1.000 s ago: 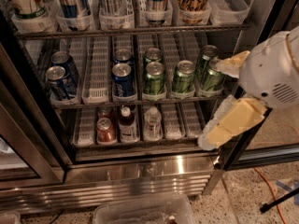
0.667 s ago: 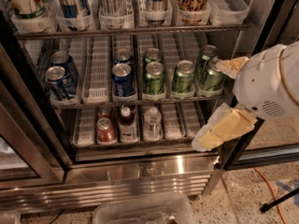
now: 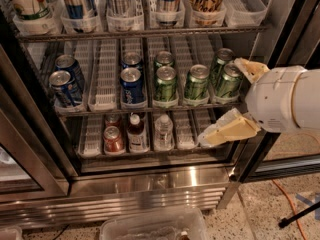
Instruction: Pick green can from middle shelf of fridge
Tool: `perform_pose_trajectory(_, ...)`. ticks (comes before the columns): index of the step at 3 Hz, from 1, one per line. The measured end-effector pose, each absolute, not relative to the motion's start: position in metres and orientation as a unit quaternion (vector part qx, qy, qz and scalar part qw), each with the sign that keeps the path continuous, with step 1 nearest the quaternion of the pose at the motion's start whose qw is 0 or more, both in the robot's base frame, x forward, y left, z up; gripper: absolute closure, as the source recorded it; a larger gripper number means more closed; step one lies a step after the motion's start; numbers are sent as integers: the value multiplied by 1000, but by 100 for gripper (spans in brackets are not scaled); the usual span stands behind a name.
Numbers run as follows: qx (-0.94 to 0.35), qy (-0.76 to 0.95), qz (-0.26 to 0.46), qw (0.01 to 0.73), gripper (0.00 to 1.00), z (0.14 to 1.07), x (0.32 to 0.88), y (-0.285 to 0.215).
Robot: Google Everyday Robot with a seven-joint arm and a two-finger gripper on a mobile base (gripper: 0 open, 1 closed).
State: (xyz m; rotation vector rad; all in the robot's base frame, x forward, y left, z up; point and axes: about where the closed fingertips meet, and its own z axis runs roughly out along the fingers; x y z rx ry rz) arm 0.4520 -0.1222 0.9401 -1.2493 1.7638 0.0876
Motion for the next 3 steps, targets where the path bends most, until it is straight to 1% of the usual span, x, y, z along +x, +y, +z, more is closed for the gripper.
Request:
perform_pose_trajectory(1,-485,702,50,520,0,932,472,-121)
perform_pose_trajectory(2,-488,683,55,540,0,941,474,-113)
perform_pose_trajectory(3,-477,680,75,552,0,937,476,-111)
